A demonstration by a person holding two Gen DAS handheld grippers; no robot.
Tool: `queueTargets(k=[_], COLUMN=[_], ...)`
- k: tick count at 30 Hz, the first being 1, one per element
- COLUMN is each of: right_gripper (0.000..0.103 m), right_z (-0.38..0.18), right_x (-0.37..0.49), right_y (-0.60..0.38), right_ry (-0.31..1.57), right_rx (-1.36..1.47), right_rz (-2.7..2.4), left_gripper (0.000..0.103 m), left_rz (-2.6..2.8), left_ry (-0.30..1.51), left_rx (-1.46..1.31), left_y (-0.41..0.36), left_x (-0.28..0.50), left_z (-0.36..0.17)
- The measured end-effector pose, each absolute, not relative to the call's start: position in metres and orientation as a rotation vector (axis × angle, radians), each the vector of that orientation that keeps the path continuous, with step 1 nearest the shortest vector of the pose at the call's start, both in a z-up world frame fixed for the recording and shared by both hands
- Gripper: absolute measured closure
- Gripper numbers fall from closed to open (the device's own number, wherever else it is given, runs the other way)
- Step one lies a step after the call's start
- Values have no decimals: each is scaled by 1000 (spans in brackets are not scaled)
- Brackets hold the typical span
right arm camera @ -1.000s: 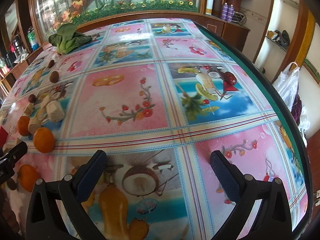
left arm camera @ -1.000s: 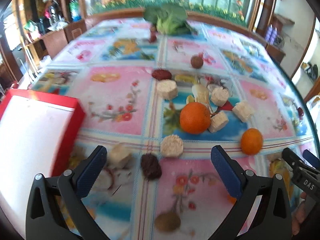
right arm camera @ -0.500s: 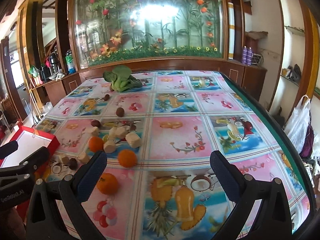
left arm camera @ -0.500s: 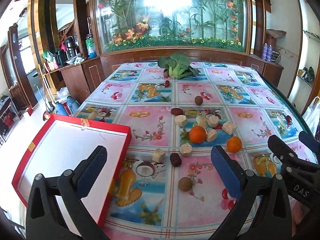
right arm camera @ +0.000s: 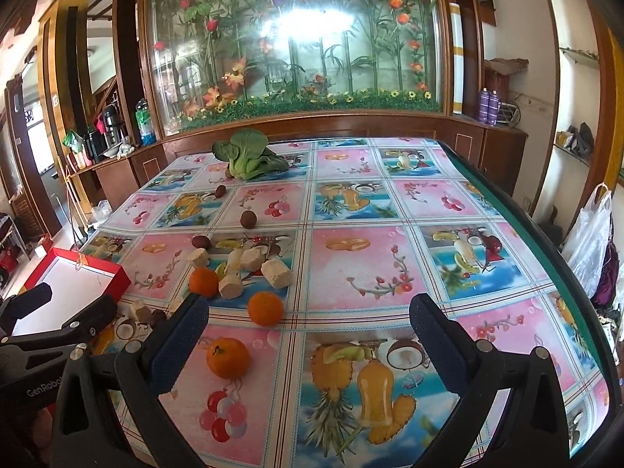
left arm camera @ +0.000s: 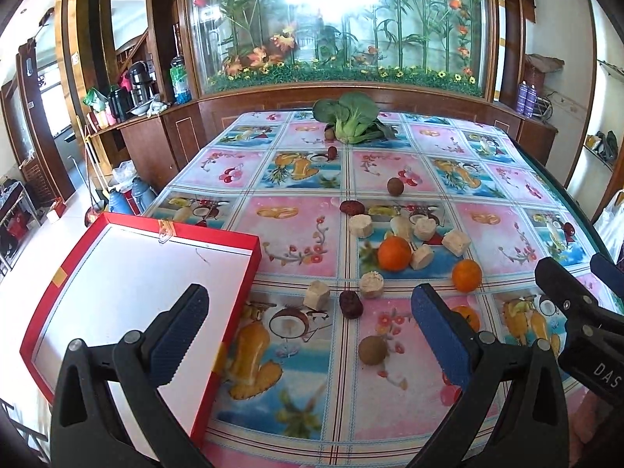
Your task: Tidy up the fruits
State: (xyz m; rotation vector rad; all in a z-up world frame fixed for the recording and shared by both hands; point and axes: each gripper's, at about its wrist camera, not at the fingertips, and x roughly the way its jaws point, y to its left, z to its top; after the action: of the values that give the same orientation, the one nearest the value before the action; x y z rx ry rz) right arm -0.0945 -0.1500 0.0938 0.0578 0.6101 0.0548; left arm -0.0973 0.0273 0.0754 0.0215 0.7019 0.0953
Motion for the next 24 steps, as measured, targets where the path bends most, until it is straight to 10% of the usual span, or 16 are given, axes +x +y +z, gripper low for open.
queueTargets(k=[24], right_gripper=[1], right_z=[77], right_x=[-86], right_y=[-189], right_ry=[626], right_rx=[110], right_rz=[1], left_gripper=[0], left_rz=[-15], left_ry=[758], left_rx=[25], left_y=[-1], left_x=[-85], left_z=[59])
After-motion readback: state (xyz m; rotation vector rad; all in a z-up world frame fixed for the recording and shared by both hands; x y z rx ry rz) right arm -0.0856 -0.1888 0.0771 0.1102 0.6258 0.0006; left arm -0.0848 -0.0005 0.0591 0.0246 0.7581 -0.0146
